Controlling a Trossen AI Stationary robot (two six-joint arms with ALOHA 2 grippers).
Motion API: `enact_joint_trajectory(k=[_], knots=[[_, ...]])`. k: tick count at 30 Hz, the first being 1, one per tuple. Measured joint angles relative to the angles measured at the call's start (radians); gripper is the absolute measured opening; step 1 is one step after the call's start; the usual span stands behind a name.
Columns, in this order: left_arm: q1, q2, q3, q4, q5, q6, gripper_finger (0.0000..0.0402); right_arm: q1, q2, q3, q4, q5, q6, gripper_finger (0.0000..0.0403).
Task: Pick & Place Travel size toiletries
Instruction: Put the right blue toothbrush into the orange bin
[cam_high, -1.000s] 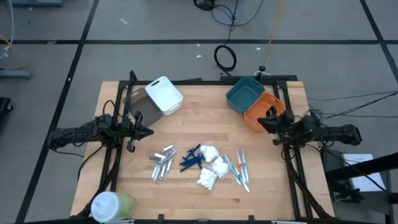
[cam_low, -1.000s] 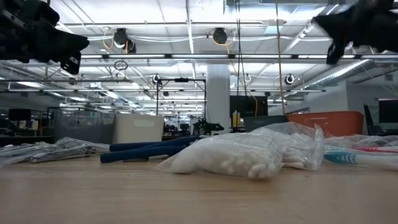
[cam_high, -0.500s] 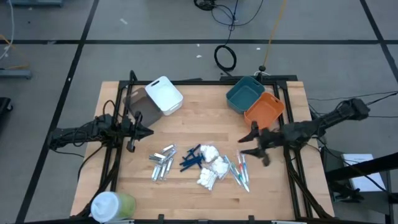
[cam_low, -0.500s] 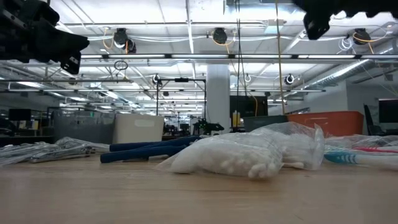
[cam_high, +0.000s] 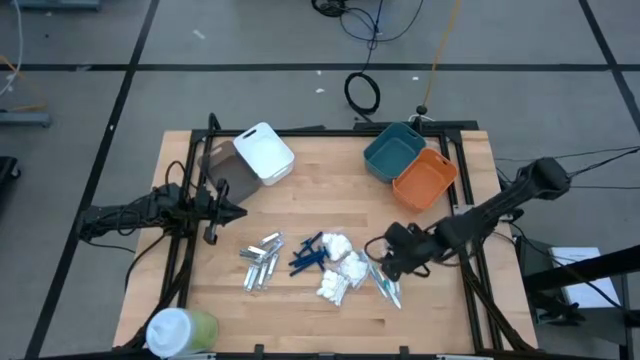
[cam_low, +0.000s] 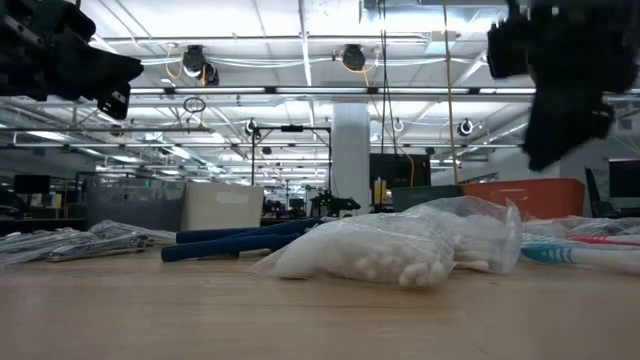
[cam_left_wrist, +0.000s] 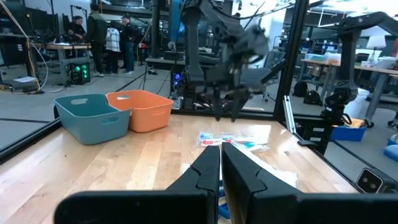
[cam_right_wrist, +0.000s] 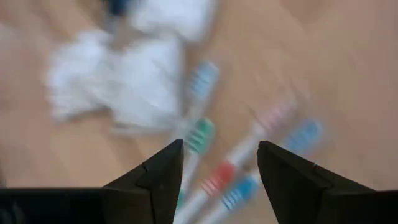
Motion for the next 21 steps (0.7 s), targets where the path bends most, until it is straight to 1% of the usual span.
enact_joint_trajectory(k=[3,7,16,19,21], knots=[[0.0,0.0,0.0,0.0,0.0,0.0,0.0015,0.012,0.055,0.0,-0.077,-0.013,0.113,0.0194],[0.0,0.0,0.0,0.0,0.0,0.0,0.0015,0.008,0.11,0.0,-0.107,-0.008,0.18,0.0194],[0.0,0.0,0.0,0.0,0.0,0.0,0.0015,-0.041,0.224,0.0,-0.108,-0.012,0.18,0.0194],[0.0,0.0,0.0,0.0,0.0,0.0,0.0015,-0.064,0.235,0.001,-0.151,-0.012,0.178,0.0194],[0.0,0.0,0.0,0.0,0.0,0.0,0.0015,-0.075,0.235,0.002,-0.211,-0.008,0.186,0.0194]])
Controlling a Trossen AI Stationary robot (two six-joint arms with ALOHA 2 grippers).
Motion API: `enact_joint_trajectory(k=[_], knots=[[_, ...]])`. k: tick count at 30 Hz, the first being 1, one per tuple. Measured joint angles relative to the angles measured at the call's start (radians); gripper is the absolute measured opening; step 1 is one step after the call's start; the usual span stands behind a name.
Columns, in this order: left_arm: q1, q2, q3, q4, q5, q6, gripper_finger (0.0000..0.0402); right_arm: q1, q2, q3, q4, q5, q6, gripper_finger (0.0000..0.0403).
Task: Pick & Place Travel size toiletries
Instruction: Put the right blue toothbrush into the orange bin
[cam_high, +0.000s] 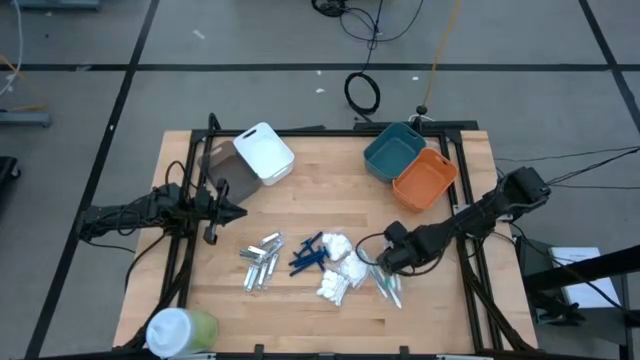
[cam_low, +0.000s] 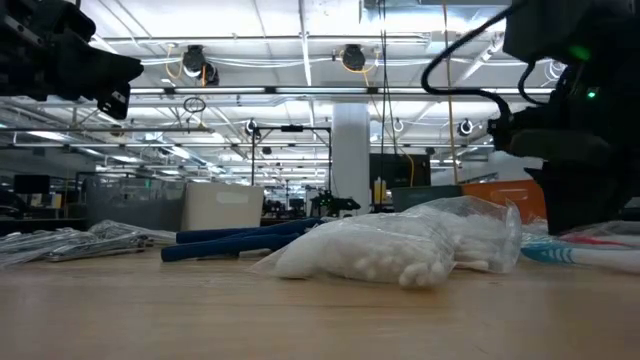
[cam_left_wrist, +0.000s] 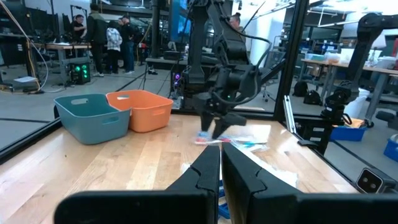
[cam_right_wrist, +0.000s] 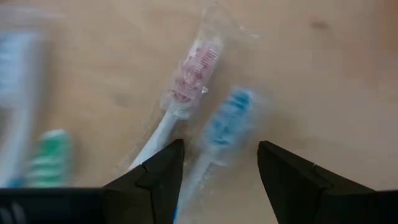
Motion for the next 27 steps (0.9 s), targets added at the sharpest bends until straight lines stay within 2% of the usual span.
enact_joint_trajectory(k=[6,10,13,21,27], knots=[[0.0,0.0,0.0,0.0,0.0,0.0,0.0015,-0.025,-0.003,-0.002,-0.17,-0.002,0.045,0.0194],[0.0,0.0,0.0,0.0,0.0,0.0,0.0015,-0.046,-0.003,-0.002,-0.161,0.001,0.016,0.0194],[0.0,0.0,0.0,0.0,0.0,0.0,0.0015,-0.064,-0.003,-0.002,-0.111,0.024,-0.053,0.0194],[0.0,0.0,0.0,0.0,0.0,0.0,0.0015,-0.099,-0.003,-0.002,0.189,0.019,-0.305,0.0194],[0.0,0.0,0.0,0.0,0.0,0.0,0.0015,-0.115,-0.021,-0.003,0.213,-0.039,-0.384,0.0194]])
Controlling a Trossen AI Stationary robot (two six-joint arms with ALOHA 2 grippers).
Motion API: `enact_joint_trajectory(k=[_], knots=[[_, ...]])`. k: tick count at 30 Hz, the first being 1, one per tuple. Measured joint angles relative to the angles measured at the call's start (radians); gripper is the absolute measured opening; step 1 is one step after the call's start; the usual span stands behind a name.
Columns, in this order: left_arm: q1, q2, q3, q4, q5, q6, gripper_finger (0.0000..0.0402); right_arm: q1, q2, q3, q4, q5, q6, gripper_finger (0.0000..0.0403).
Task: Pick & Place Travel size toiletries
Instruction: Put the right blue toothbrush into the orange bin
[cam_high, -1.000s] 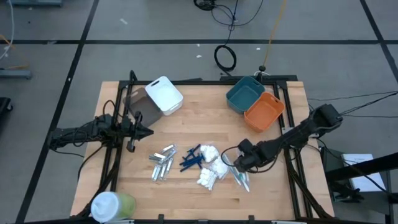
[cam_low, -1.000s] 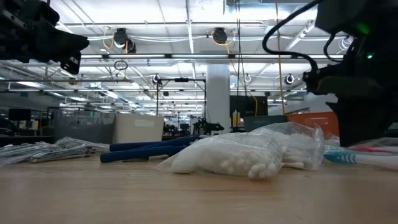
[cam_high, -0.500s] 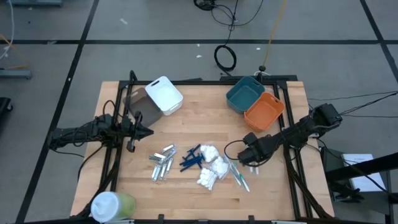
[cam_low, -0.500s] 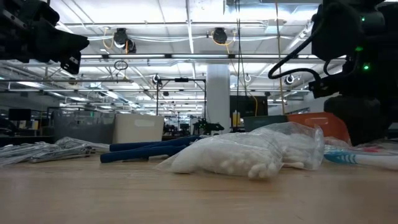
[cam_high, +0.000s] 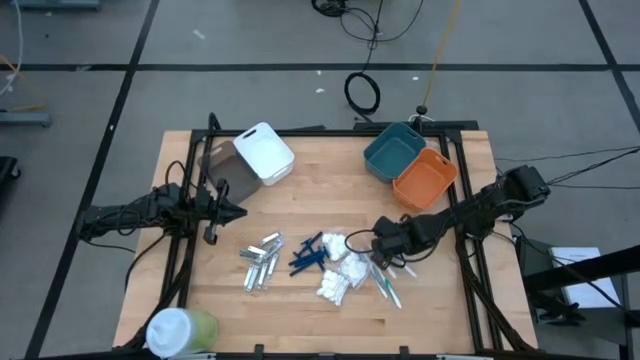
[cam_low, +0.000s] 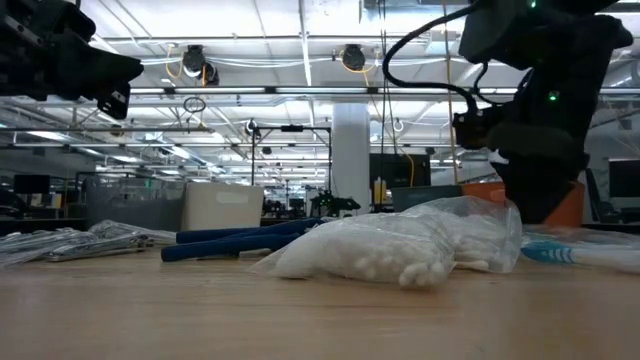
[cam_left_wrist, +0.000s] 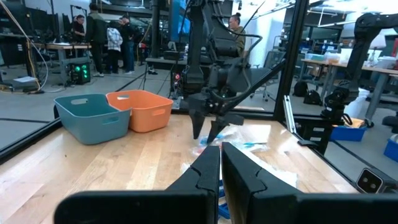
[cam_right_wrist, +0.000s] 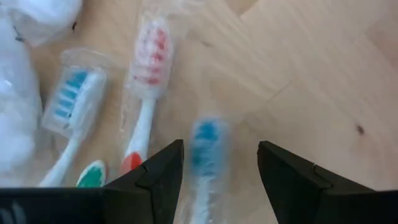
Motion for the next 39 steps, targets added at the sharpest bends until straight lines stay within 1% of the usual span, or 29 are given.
enact_joint_trajectory(k=[5,10,15,22,26,30,34,36,39], knots=[[0.0,0.0,0.0,0.0,0.0,0.0,0.0015,-0.013,-0.039,0.001,-0.025,-0.074,-0.015,0.0194],[0.0,0.0,0.0,0.0,0.0,0.0,0.0015,-0.002,-0.102,0.001,-0.077,-0.123,0.042,0.0194],[0.0,0.0,0.0,0.0,0.0,0.0,0.0015,0.055,-0.123,0.001,-0.12,-0.123,0.103,0.0194],[0.0,0.0,0.0,0.0,0.0,0.0,0.0015,0.149,-0.122,-0.037,-0.079,-0.12,0.223,0.0194],[0.0,0.0,0.0,0.0,0.0,0.0,0.0015,0.194,-0.122,-0.086,-0.066,-0.12,0.307,0.0194],[0.0,0.0,0.0,0.0,0.0,0.0,0.0015,0.22,-0.125,-0.13,-0.054,-0.113,0.372,0.0194],[0.0,0.0,0.0,0.0,0.0,0.0,0.0015,0.22,-0.126,-0.162,-0.046,-0.111,0.4,0.0193],[0.0,0.0,0.0,0.0,0.0,0.0,0.0015,0.22,-0.125,-0.17,-0.048,-0.111,0.401,0.0185],[0.0,0.0,0.0,0.0,0.0,0.0,0.0015,0.22,-0.125,-0.171,-0.051,-0.112,0.388,0.0159]])
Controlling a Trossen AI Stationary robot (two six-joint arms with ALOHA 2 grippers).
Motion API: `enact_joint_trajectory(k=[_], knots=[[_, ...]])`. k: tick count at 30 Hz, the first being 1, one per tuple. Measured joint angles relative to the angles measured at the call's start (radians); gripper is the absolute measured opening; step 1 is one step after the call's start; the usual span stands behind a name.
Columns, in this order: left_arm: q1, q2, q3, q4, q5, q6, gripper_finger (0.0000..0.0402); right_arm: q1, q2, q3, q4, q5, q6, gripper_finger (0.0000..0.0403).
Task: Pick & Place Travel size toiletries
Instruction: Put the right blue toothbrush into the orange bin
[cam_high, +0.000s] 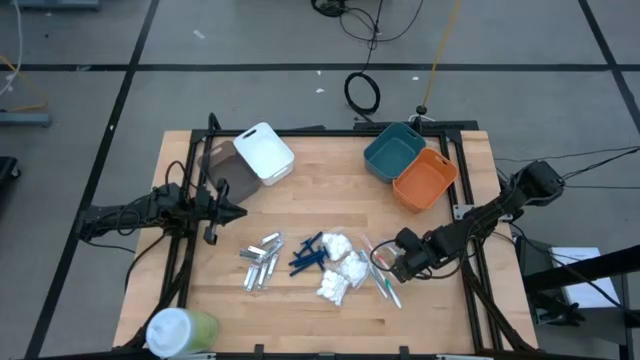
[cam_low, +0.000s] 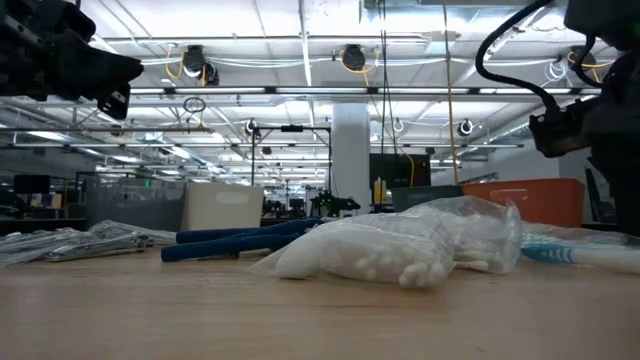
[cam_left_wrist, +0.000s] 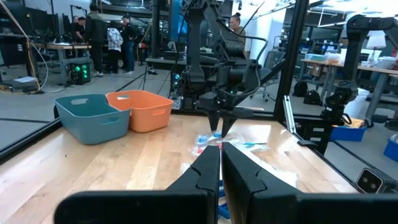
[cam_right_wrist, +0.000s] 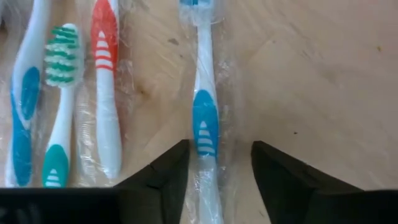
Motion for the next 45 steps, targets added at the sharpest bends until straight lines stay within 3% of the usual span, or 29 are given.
enact_joint_trajectory(k=[10,14,19,26,32,35,41,45], knots=[[0.0,0.0,0.0,0.0,0.0,0.0,0.0015,0.0,0.001,-0.002,0.006,-0.004,-0.056,0.0022],[0.0,0.0,0.0,0.0,0.0,0.0,0.0015,-0.003,-0.037,-0.004,0.037,0.001,-0.086,0.0022],[0.0,0.0,0.0,0.0,0.0,0.0,0.0015,-0.005,-0.164,-0.007,0.088,0.098,-0.117,0.0032],[0.0,0.0,0.0,0.0,0.0,0.0,0.0015,-0.004,-0.352,-0.005,0.233,0.352,-0.296,0.0023],[0.0,0.0,0.0,0.0,0.0,0.0,0.0015,-0.005,-0.435,-0.006,0.254,0.784,-0.375,0.0026],[0.0,0.0,0.0,0.0,0.0,0.0,0.0015,-0.012,-0.447,-0.02,0.232,0.939,-0.374,0.0025],[0.0,0.0,0.0,0.0,0.0,0.0,0.0015,-0.06,-0.447,-0.097,0.23,1.174,-0.335,0.0023],[0.0,0.0,0.0,0.0,0.0,0.0,0.0015,-0.109,-0.448,-0.166,0.225,1.232,-0.279,0.0023]])
